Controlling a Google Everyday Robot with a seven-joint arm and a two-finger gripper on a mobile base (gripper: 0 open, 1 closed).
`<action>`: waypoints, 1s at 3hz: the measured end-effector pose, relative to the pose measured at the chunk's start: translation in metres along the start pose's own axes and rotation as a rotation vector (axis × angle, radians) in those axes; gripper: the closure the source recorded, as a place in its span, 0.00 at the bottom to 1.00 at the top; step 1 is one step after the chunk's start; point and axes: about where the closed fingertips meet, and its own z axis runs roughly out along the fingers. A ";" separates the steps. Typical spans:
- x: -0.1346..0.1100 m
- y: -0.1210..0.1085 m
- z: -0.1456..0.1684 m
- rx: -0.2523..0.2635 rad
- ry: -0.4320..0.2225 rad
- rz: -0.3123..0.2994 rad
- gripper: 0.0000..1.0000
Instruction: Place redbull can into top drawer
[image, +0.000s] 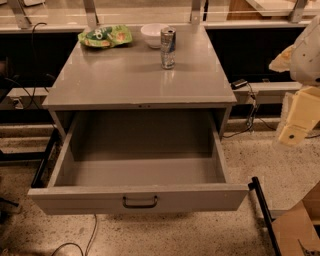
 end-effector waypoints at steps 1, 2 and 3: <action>-0.001 -0.001 -0.001 0.007 -0.004 0.000 0.00; -0.011 -0.036 0.011 0.052 -0.079 0.015 0.00; -0.033 -0.096 0.035 0.100 -0.204 0.052 0.00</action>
Offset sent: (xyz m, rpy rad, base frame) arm 0.1038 0.0025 0.0002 0.1783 -0.1622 -0.0155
